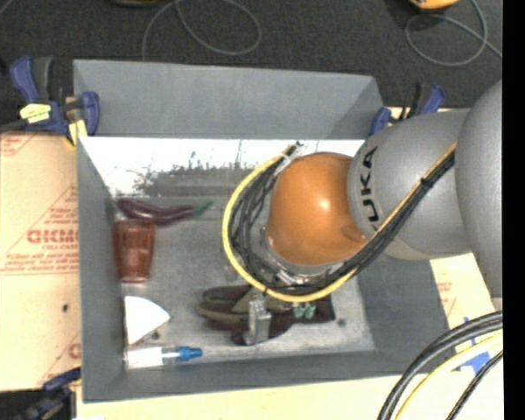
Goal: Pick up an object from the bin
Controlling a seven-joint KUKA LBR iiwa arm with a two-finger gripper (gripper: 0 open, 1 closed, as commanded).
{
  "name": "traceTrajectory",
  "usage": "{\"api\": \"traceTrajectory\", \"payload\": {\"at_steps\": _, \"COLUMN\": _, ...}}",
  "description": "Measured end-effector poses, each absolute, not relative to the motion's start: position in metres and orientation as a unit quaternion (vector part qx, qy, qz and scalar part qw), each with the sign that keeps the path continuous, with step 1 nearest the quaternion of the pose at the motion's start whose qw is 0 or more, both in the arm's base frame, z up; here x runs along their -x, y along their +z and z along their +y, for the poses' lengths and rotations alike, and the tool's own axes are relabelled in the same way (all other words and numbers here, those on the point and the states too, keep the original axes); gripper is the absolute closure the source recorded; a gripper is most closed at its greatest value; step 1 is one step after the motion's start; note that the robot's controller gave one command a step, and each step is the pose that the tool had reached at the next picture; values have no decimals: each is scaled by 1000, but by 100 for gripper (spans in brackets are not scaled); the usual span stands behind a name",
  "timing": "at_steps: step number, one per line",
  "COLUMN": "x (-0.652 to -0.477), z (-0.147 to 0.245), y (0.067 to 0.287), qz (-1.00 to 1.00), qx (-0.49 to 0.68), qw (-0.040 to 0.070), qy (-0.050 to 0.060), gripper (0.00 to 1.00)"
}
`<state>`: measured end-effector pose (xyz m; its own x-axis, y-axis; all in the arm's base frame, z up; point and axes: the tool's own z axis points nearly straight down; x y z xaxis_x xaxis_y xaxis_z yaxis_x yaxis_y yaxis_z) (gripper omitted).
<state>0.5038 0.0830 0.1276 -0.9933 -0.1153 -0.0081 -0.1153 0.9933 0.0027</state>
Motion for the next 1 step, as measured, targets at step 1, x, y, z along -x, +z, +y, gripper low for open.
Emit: {"api": "traceTrajectory", "payload": {"at_steps": 1, "x": -508, "z": 69, "y": 126, "qz": 1000, "qx": 8, "qw": 4, "qy": 1, "gripper": 0}}
